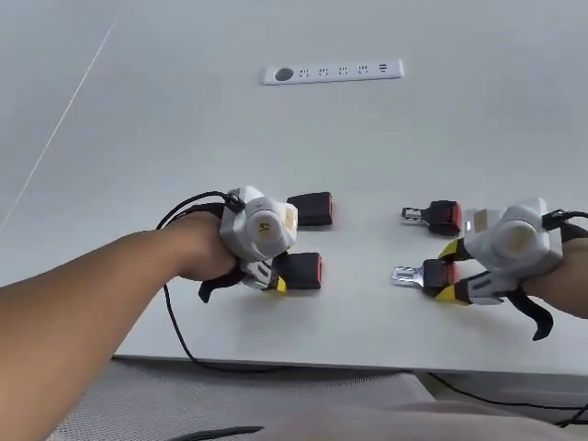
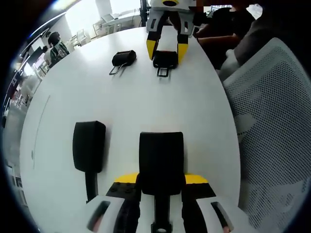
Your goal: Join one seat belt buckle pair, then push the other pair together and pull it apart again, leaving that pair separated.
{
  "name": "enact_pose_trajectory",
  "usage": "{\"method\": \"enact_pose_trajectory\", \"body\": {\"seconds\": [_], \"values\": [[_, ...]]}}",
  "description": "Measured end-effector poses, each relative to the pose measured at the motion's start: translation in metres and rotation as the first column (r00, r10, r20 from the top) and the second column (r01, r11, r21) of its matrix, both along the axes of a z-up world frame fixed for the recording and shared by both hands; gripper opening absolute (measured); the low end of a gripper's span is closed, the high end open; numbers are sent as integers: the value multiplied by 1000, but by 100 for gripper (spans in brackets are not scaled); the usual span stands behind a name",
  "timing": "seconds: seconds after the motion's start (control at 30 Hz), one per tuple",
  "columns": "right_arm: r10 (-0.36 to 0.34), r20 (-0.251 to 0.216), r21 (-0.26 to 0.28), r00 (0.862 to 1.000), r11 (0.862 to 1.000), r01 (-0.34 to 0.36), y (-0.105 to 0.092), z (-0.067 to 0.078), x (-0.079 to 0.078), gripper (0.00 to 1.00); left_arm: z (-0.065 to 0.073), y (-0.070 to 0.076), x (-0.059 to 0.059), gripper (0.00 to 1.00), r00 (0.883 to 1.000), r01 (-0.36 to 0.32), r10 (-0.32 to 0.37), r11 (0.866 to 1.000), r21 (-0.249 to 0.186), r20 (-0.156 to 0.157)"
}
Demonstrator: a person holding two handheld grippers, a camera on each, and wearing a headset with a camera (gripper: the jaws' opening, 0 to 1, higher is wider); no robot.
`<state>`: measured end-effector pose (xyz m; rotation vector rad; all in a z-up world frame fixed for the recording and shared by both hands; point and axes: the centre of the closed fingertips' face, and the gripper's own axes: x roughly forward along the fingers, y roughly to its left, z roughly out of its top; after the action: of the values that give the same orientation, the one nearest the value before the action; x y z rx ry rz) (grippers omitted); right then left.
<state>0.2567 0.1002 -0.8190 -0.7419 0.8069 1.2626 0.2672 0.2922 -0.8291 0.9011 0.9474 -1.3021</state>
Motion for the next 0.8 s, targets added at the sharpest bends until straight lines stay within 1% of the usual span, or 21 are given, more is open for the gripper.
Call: {"method": "enact_pose_trajectory", "body": {"seconds": [0.07, 0.17, 0.4, 0.8], "values": [[8, 8, 6, 1000, 1000, -8, 7, -1, 2, 34, 0, 0, 0, 33, 1000, 2, -2, 1000, -3, 1], [10, 8, 19, 1000, 1000, -11, 16, -2, 4, 34, 0, 0, 0, 33, 1000, 1, -1, 1000, -4, 0], [36, 23, 31, 999, 999, -37, 41, -4, 2, 34, 0, 0, 0, 33, 1000, -1, 1, 1000, 1, -3], [38, 33, 50, 999, 998, -40, 77, -6, 8, 34, -1, 0, 0, 33, 1000, -4, 4, 1000, 9, -6]]}}
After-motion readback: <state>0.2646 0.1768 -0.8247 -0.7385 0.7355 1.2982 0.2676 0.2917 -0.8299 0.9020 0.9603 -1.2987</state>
